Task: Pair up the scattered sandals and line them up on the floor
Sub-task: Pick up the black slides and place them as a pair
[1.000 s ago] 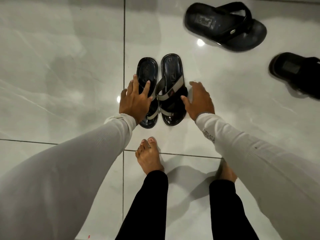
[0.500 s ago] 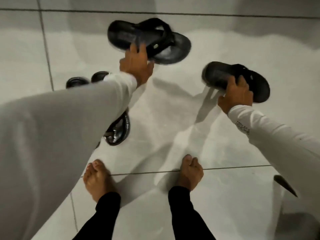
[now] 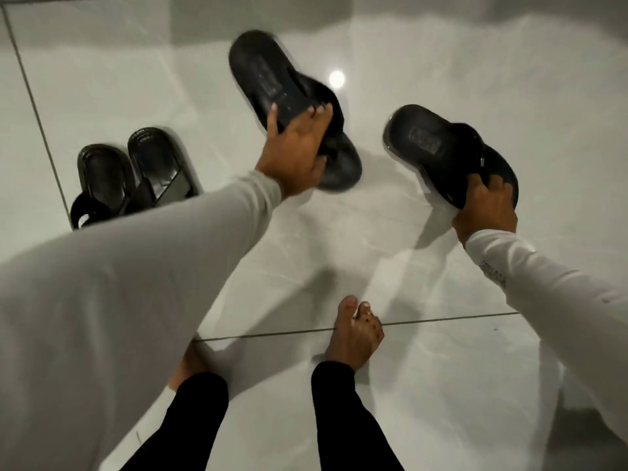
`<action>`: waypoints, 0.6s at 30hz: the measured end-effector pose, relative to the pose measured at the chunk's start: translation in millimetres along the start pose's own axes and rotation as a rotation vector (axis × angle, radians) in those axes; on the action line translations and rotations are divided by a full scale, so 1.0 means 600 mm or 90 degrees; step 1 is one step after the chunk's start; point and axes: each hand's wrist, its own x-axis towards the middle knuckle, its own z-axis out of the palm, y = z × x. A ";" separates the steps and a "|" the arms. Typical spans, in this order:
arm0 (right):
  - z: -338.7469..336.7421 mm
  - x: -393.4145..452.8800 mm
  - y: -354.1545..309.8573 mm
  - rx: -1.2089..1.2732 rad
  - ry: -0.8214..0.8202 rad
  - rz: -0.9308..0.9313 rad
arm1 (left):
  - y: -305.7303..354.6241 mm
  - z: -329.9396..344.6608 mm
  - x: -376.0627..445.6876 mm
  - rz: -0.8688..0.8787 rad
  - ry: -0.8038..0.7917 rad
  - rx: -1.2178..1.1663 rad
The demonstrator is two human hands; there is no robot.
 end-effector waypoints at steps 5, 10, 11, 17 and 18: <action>0.004 -0.021 0.016 0.013 0.001 -0.019 | 0.024 0.082 -0.090 0.141 0.080 0.067; -0.005 -0.045 -0.021 0.085 -0.054 -0.084 | 0.098 0.124 -0.135 0.192 0.052 0.090; -0.003 -0.053 -0.032 0.085 -0.068 -0.105 | 0.108 0.127 -0.135 0.196 0.061 0.088; 0.012 -0.096 -0.056 0.120 -0.083 -0.144 | 0.134 0.139 -0.147 0.166 0.131 0.055; 0.012 -0.099 -0.052 0.110 -0.097 -0.143 | 0.134 0.138 -0.153 0.121 0.162 0.024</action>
